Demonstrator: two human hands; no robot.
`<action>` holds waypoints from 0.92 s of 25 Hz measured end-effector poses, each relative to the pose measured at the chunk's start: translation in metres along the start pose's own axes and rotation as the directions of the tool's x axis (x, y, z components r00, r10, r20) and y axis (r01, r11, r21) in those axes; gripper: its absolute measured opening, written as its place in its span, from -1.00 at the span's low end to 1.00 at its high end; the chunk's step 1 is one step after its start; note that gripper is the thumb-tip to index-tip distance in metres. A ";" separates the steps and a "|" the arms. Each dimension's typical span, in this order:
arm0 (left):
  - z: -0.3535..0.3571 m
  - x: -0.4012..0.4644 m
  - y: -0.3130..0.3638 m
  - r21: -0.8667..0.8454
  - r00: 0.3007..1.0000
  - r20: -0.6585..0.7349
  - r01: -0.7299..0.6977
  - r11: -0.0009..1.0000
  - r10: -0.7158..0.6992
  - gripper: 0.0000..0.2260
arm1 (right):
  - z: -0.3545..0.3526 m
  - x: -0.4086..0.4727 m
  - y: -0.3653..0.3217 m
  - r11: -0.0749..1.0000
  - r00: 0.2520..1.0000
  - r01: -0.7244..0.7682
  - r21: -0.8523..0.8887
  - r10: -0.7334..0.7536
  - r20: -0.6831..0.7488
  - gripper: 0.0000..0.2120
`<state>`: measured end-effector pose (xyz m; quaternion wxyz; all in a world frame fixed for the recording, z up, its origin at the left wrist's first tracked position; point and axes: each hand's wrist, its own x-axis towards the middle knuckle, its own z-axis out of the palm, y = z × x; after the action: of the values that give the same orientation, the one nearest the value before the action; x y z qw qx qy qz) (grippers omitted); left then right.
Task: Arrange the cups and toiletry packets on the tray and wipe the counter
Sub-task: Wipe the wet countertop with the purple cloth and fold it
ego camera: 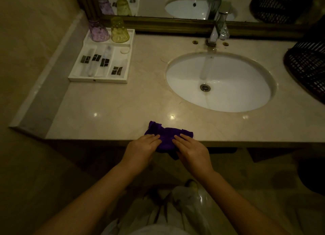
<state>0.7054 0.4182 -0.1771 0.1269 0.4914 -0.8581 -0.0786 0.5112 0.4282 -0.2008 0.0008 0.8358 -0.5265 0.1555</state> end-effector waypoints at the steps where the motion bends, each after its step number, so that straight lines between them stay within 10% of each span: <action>1: -0.002 -0.002 0.002 0.004 1.000 0.010 -0.003 1.000 0.003 -0.64 | -0.002 -0.002 -0.001 1.000 1.000 0.000 0.014 0.000 0.010 -0.59; 10: -0.019 0.005 0.027 -0.190 0.973 0.221 0.118 0.975 -0.074 -0.70 | -0.049 -0.030 0.011 0.975 0.996 -0.081 0.209 0.069 0.061 -0.68; 23: -0.063 0.118 0.218 -0.234 0.984 0.115 -0.107 0.966 0.137 -0.75 | -0.211 -0.100 0.154 0.901 0.940 -0.335 0.276 0.339 0.036 -0.79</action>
<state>0.4874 0.4253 -0.0437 0.1305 0.4138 -0.8785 -0.2001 0.2812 0.4820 -0.0514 -0.1401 0.7229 -0.6359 0.2313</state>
